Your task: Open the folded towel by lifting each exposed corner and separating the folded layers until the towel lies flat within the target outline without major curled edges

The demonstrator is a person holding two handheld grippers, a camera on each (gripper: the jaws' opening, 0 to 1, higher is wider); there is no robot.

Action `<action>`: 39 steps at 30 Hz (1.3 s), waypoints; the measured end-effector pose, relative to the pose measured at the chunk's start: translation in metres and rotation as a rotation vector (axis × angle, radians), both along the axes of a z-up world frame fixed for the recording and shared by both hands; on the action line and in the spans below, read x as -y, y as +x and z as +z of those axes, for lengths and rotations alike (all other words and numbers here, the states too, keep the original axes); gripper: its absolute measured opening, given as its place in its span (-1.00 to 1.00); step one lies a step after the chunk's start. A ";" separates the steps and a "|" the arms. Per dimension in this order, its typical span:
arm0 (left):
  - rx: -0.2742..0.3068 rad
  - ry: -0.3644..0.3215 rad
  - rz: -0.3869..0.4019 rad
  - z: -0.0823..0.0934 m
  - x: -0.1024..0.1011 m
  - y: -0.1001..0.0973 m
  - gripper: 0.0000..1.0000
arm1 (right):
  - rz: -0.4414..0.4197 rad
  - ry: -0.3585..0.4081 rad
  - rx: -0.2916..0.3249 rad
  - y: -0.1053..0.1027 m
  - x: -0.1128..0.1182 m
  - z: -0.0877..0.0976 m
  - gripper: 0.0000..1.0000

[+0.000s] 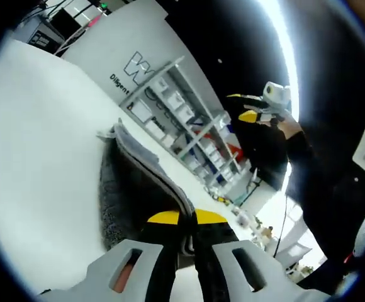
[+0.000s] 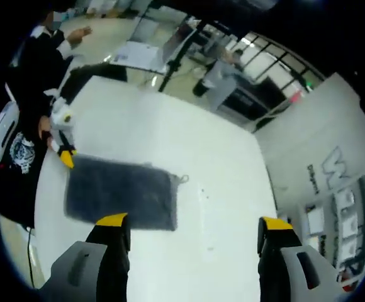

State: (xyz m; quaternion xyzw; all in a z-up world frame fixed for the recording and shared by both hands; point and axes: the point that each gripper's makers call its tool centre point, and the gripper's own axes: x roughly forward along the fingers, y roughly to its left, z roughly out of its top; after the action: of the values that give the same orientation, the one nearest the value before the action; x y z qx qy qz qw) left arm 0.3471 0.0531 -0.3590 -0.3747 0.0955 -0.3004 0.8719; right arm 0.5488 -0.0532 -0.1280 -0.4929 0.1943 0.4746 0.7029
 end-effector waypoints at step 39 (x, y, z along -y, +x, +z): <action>0.043 -0.056 -0.062 0.006 -0.006 -0.008 -0.89 | 0.111 -0.186 -0.179 0.056 -0.119 -0.041 0.08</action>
State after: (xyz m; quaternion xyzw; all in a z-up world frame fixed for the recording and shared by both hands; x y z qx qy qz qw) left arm 0.3395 0.0591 -0.3527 -0.3894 0.0798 -0.3376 0.8532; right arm 0.6045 0.0657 -0.1693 -0.5217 0.2717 0.5348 0.6067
